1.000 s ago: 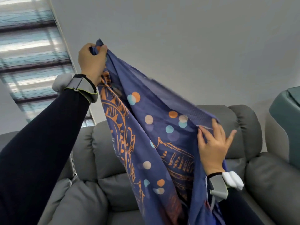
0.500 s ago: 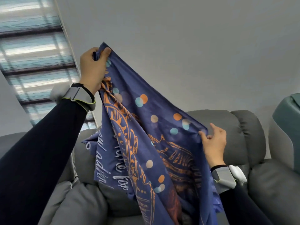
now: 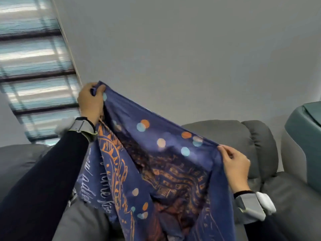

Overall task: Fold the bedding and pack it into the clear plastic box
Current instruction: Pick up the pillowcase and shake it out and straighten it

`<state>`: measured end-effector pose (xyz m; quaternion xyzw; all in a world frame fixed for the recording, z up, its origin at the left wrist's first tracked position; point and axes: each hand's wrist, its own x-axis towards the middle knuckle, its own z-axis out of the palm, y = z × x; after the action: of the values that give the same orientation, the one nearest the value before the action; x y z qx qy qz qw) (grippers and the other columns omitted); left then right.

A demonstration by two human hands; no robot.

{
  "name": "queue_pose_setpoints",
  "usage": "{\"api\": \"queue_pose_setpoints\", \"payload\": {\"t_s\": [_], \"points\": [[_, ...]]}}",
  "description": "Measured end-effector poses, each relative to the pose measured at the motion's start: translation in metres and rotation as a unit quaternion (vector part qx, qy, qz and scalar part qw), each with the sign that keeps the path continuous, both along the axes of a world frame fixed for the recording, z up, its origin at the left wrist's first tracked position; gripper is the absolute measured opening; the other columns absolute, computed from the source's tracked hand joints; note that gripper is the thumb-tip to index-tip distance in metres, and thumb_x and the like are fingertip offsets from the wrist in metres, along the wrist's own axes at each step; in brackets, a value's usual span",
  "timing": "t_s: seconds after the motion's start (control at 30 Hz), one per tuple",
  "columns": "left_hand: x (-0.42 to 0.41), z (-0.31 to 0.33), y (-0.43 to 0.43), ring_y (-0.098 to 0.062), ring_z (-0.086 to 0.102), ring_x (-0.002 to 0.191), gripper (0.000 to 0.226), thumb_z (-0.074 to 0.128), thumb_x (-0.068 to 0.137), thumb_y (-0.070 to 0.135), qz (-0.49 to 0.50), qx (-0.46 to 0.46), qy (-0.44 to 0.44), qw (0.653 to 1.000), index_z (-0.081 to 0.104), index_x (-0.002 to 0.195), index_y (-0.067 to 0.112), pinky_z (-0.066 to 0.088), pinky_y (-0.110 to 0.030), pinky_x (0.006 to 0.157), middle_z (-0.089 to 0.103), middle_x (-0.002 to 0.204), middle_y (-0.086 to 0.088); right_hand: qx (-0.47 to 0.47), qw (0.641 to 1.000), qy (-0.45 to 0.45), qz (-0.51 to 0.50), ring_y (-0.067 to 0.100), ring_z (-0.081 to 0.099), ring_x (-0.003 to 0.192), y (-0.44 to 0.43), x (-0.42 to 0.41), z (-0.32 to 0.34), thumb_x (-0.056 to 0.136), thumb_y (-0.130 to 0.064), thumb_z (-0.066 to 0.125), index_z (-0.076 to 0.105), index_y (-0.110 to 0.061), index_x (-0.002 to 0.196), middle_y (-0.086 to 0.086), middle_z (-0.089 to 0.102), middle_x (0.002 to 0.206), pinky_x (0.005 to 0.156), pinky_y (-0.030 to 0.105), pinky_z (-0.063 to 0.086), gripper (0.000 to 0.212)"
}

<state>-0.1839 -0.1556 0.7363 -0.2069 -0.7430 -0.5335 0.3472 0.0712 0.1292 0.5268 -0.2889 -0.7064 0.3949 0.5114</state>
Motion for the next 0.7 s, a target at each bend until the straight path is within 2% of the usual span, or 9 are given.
{"api": "queue_pose_setpoints", "payload": {"t_s": [0.13, 0.2, 0.27, 0.37, 0.43, 0.5, 0.57, 0.63, 0.7], "points": [[0.007, -0.014, 0.012, -0.009, 0.052, 0.085, 0.023, 0.056, 0.093, 0.023, -0.012, -0.011, 0.003, 1.000, 0.066, 0.104, 0.004, 0.033, -0.013, 0.066, 0.061, 0.094, -0.004, -0.031, 0.996, 0.018, -0.081, 0.012, 0.062, 0.081, 0.001, 0.029, -0.012, 0.093, -0.030, 0.059, 0.073, -0.018, 0.098, 0.000, 0.071, 0.088, 0.071, 0.010, 0.043, 0.019], [0.013, -0.013, 0.018, 0.001, 0.052, 0.070, 0.022, 0.054, 0.095, 0.024, -0.005, -0.017, 0.010, 1.000, 0.065, 0.101, 0.006, 0.033, -0.010, 0.058, 0.058, 0.090, 0.000, -0.049, 0.994, -0.028, -0.095, 0.025, 0.063, 0.083, -0.005, 0.040, -0.026, 0.091, -0.041, 0.058, 0.070, -0.023, 0.098, 0.002, 0.070, 0.085, 0.073, 0.030, 0.048, 0.022], [0.016, -0.011, 0.024, 0.005, 0.057, 0.068, 0.021, 0.055, 0.094, 0.025, -0.013, -0.024, 0.013, 1.000, 0.067, 0.098, 0.009, 0.035, -0.009, 0.057, 0.061, 0.087, -0.002, -0.050, 0.988, -0.112, -0.097, 0.036, 0.066, 0.084, -0.017, 0.050, -0.045, 0.088, -0.045, 0.061, 0.067, -0.023, 0.093, 0.011, 0.071, 0.084, 0.070, 0.038, 0.047, 0.024], [0.015, -0.015, 0.031, -0.020, 0.063, 0.089, 0.018, 0.058, 0.091, 0.025, -0.010, -0.070, 0.046, 0.996, 0.071, 0.087, 0.013, 0.040, -0.024, 0.074, 0.069, 0.091, -0.008, -0.018, 0.986, -0.140, -0.083, 0.033, 0.068, 0.069, -0.031, 0.066, -0.079, 0.083, -0.055, 0.063, 0.066, -0.031, 0.077, 0.014, 0.070, 0.071, 0.058, 0.033, 0.042, 0.025], [0.014, -0.018, 0.037, -0.020, 0.064, 0.085, 0.019, 0.059, 0.089, 0.026, -0.027, -0.080, 0.042, 0.996, 0.071, 0.076, 0.019, 0.042, -0.024, 0.073, 0.071, 0.083, -0.003, -0.043, 0.991, -0.125, -0.011, 0.017, 0.063, 0.058, -0.037, 0.075, -0.096, 0.069, -0.090, 0.035, 0.058, -0.046, 0.075, 0.007, 0.068, 0.063, 0.055, 0.030, 0.041, 0.050], [0.020, -0.019, 0.043, -0.016, 0.065, 0.081, 0.020, 0.060, 0.088, 0.027, -0.055, -0.098, 0.032, 0.993, 0.069, 0.071, 0.023, 0.043, -0.022, 0.070, 0.070, 0.077, 0.001, -0.041, 0.982, -0.184, 0.013, 0.012, 0.062, 0.055, -0.039, 0.080, -0.108, 0.051, -0.103, 0.013, 0.051, -0.053, 0.080, -0.001, 0.066, 0.058, 0.054, 0.027, 0.043, 0.069], [0.035, -0.017, 0.054, -0.014, 0.065, 0.085, 0.015, 0.062, 0.087, 0.025, -0.114, -0.143, 0.044, 0.982, 0.071, 0.075, 0.023, 0.048, -0.025, 0.076, 0.071, 0.081, 0.001, -0.055, 0.980, -0.187, 0.049, 0.014, 0.069, 0.073, -0.044, 0.067, -0.091, 0.047, -0.104, 0.023, 0.052, -0.053, 0.085, -0.012, 0.068, 0.072, 0.065, 0.032, 0.050, 0.070], [0.068, -0.017, 0.074, -0.005, 0.060, 0.086, 0.009, 0.065, 0.088, 0.021, -0.201, -0.192, 0.043, 0.960, 0.072, 0.083, 0.018, 0.046, -0.020, 0.082, 0.065, 0.080, 0.010, -0.046, 0.987, -0.101, 0.118, 0.009, 0.065, 0.099, -0.047, 0.043, -0.046, 0.053, -0.094, 0.050, 0.055, -0.053, 0.099, -0.022, 0.066, 0.100, 0.083, 0.023, 0.050, 0.062], [0.106, -0.021, 0.093, -0.001, 0.058, 0.082, 0.007, 0.064, 0.089, 0.017, -0.298, -0.215, 0.019, 0.930, 0.069, 0.084, 0.020, 0.044, -0.018, 0.082, 0.061, 0.077, 0.016, 0.010, 0.982, -0.010, 0.190, 0.001, 0.060, 0.108, -0.056, 0.017, 0.017, 0.066, -0.075, 0.064, 0.057, -0.043, 0.112, -0.021, 0.063, 0.112, 0.089, 0.012, 0.045, 0.056]]}}
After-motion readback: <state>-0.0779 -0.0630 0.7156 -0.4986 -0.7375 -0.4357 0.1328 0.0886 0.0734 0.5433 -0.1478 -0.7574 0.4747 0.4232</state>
